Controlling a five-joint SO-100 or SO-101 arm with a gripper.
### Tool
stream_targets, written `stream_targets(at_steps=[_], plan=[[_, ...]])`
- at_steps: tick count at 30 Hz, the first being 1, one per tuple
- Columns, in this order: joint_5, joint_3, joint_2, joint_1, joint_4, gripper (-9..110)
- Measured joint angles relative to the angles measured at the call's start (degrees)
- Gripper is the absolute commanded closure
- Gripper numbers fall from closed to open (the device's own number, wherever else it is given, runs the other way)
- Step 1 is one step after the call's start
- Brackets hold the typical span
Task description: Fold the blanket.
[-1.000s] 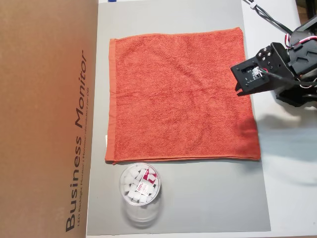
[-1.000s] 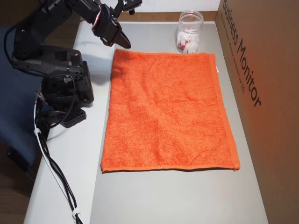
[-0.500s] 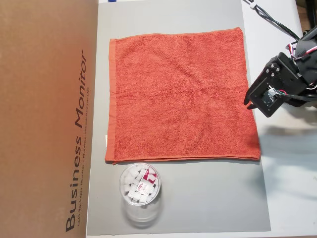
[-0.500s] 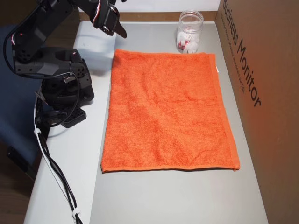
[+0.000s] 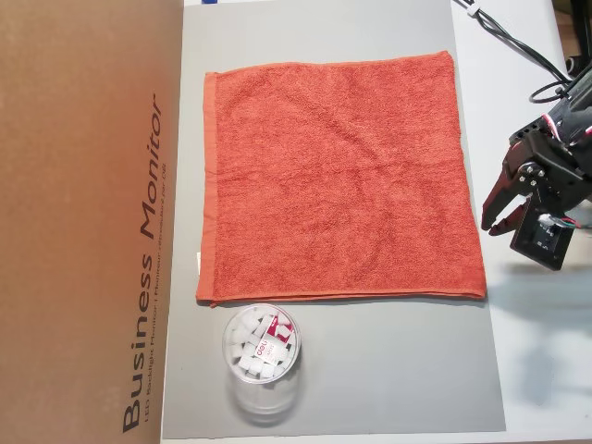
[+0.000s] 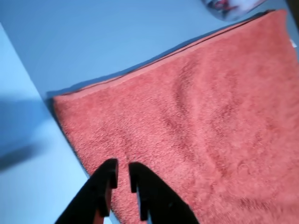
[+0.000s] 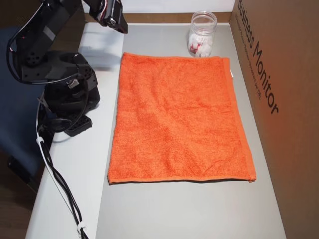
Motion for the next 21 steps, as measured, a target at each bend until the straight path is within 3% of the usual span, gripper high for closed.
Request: stream_targets(at_steps=[14, 21], plan=[[0.00, 0.00, -8.88, -9.32, 0.00, 100], [0.00, 0.00, -12.22, -12.48, 0.00, 81]])
